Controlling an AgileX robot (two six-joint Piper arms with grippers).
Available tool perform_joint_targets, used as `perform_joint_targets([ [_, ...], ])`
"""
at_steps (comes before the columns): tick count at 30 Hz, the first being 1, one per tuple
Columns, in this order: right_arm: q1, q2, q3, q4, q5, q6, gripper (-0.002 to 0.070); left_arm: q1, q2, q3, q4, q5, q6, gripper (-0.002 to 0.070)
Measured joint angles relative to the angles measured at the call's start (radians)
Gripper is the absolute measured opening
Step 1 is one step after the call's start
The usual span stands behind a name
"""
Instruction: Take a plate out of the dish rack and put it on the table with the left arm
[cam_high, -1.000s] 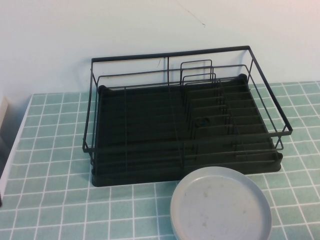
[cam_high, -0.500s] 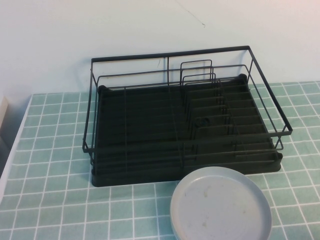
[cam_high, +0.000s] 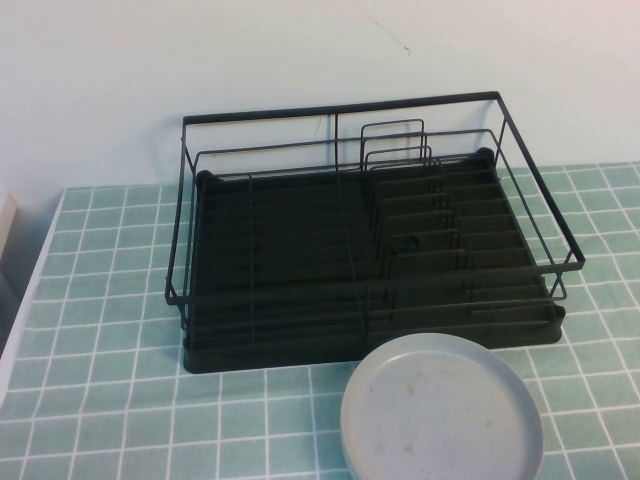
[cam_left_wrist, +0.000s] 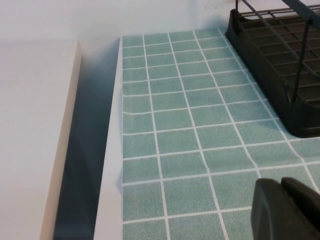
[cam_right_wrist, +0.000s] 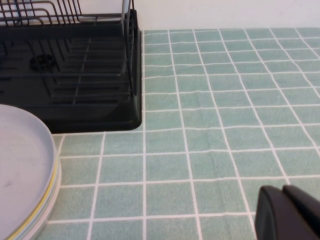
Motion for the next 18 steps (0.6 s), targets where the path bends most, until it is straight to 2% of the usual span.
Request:
perform_joint_targets([
  [18,0.000,0.000,0.000,0.000,0.000,0.000,-0.0001,0.000,0.000,0.000,0.000,0.008,-0.005,-0.0002],
])
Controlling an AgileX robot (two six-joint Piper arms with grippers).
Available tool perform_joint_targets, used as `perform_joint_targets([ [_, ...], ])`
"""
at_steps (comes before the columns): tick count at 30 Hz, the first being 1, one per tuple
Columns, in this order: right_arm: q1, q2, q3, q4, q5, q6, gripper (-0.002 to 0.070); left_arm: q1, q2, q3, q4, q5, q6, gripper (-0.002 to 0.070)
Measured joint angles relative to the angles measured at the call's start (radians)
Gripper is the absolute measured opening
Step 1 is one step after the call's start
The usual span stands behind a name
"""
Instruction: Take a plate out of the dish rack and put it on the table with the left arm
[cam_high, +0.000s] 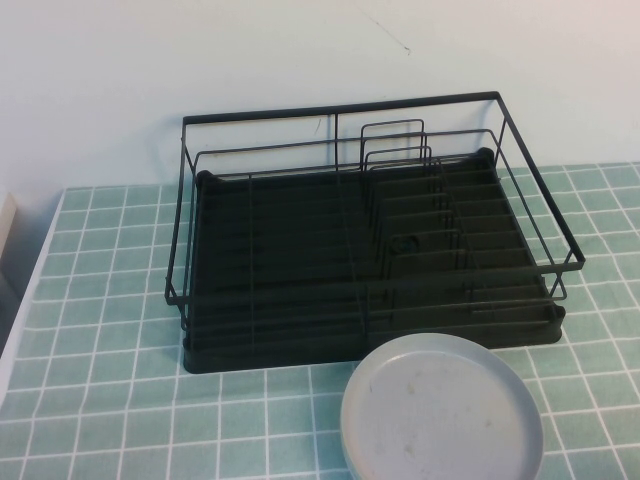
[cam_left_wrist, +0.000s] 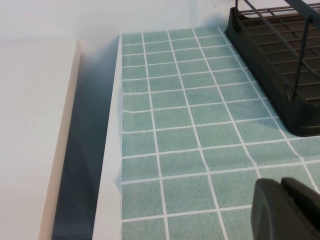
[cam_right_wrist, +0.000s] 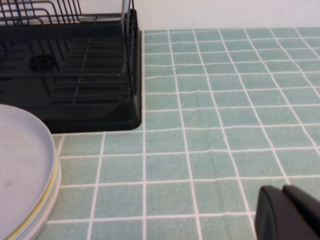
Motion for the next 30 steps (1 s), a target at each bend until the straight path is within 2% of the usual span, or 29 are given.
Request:
perform_joint_targets([
  [30,0.000,0.000,0.000,0.000,0.000,0.000,-0.0001,0.000,0.000,0.000,0.000,0.000,0.015,-0.0003],
])
